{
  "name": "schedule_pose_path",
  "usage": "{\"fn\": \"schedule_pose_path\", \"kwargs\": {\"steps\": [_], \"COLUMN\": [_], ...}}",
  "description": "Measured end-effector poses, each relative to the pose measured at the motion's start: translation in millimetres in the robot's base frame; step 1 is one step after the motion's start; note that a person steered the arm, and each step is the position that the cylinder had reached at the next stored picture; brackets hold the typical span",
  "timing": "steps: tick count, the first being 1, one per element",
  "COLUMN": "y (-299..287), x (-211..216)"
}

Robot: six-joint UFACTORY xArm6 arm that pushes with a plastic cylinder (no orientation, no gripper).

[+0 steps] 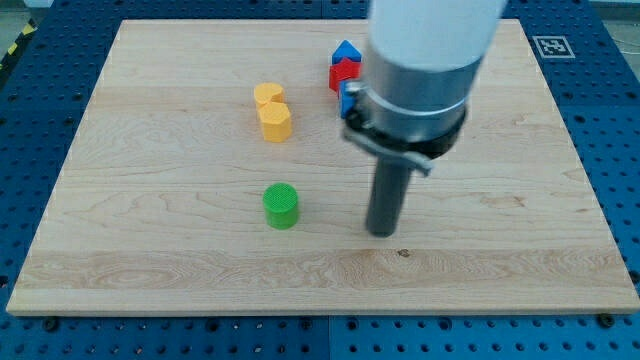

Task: Push the green circle towards the blue cube

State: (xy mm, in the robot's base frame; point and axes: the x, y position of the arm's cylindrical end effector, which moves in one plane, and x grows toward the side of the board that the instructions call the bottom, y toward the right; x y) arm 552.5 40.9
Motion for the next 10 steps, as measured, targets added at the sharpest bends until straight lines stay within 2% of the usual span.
{"fn": "schedule_pose_path", "kwargs": {"steps": [1,2,3,4,5,6,9,10], "y": [-24.0,-22.7,-46.2,-95.4,-107.7,-108.0,-78.8,-74.7], "x": [20.4,15.3,21.3,20.4,3.9,-18.9,-28.0,-42.7]}}
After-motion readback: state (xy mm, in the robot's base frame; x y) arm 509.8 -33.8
